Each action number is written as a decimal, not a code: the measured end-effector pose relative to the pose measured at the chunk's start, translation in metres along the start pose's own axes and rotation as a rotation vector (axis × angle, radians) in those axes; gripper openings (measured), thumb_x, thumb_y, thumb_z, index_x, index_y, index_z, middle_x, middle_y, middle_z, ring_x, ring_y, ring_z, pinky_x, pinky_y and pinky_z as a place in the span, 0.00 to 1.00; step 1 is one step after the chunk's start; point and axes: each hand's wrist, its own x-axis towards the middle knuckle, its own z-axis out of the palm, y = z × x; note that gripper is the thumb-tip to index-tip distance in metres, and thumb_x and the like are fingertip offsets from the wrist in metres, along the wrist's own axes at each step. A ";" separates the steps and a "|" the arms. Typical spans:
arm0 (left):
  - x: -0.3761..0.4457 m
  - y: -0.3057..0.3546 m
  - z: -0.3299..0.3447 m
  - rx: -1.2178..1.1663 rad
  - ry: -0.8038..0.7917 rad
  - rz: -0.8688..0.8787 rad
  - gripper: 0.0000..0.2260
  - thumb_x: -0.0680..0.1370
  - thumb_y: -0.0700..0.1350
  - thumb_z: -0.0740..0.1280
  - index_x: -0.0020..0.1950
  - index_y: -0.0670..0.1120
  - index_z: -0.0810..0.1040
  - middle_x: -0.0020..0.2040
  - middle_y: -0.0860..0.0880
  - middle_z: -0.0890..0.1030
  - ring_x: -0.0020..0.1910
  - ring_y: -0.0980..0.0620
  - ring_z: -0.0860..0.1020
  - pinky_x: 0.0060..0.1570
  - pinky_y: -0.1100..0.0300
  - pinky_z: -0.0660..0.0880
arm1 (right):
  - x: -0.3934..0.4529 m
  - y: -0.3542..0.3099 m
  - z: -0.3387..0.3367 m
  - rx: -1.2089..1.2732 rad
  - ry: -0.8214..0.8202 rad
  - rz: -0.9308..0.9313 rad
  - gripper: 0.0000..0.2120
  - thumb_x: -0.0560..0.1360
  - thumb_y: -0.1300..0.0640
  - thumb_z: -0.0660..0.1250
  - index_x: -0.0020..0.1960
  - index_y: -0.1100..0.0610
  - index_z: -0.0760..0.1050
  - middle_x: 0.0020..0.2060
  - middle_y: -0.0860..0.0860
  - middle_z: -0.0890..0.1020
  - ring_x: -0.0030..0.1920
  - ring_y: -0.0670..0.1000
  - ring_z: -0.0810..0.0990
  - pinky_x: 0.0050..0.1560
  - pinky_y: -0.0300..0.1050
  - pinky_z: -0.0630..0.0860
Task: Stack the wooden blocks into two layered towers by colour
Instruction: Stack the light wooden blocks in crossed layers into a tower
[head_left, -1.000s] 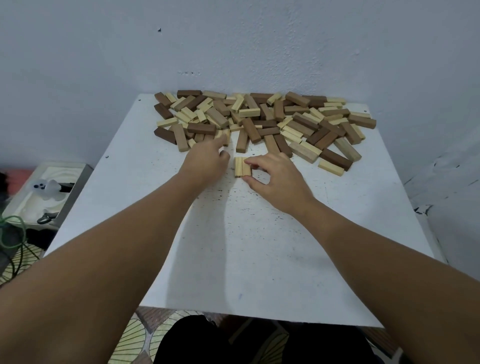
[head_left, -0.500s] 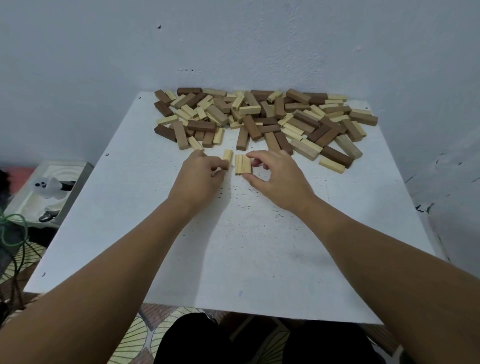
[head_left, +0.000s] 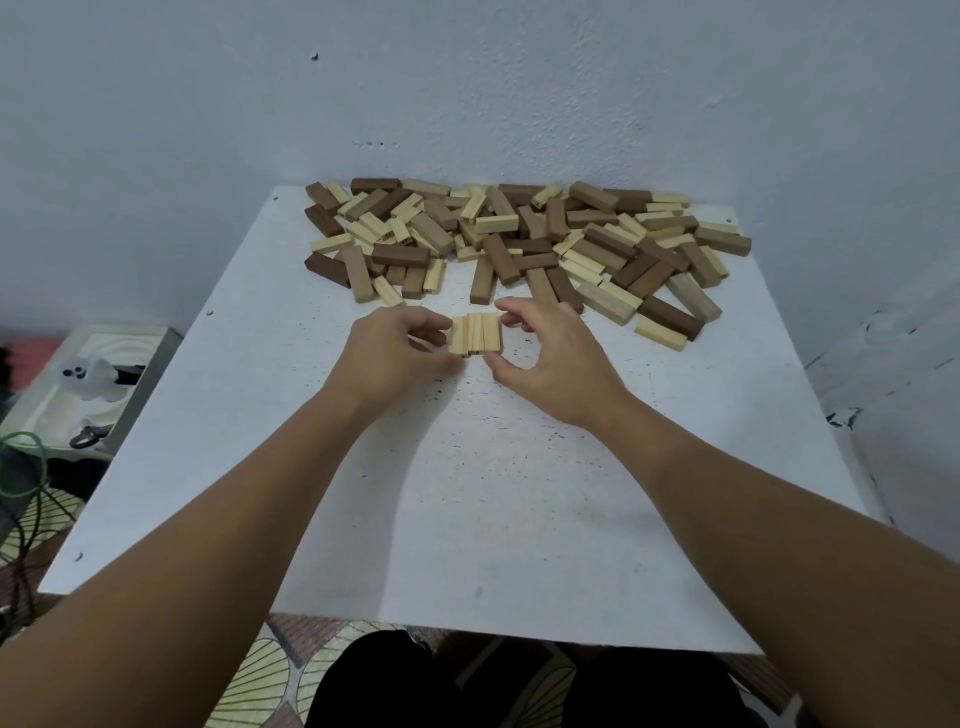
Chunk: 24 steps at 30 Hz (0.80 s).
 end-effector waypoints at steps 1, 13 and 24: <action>0.003 0.002 -0.002 0.021 -0.029 -0.005 0.22 0.70 0.50 0.82 0.64 0.52 0.84 0.49 0.57 0.84 0.46 0.59 0.82 0.41 0.71 0.71 | 0.000 0.000 -0.001 0.010 -0.013 0.008 0.30 0.75 0.44 0.73 0.75 0.46 0.70 0.62 0.41 0.79 0.64 0.43 0.71 0.63 0.50 0.75; 0.032 0.004 -0.020 0.013 -0.239 -0.037 0.26 0.68 0.46 0.84 0.64 0.50 0.83 0.48 0.51 0.85 0.42 0.57 0.81 0.35 0.72 0.71 | 0.007 0.002 -0.007 0.097 -0.104 0.093 0.38 0.74 0.47 0.75 0.79 0.42 0.62 0.67 0.37 0.79 0.71 0.44 0.65 0.64 0.46 0.66; 0.039 0.005 -0.021 -0.019 -0.284 -0.078 0.24 0.66 0.45 0.85 0.60 0.51 0.84 0.49 0.48 0.84 0.39 0.58 0.80 0.33 0.69 0.73 | 0.014 0.002 -0.009 0.124 -0.130 0.123 0.39 0.75 0.45 0.77 0.80 0.43 0.61 0.65 0.37 0.80 0.64 0.42 0.70 0.58 0.40 0.65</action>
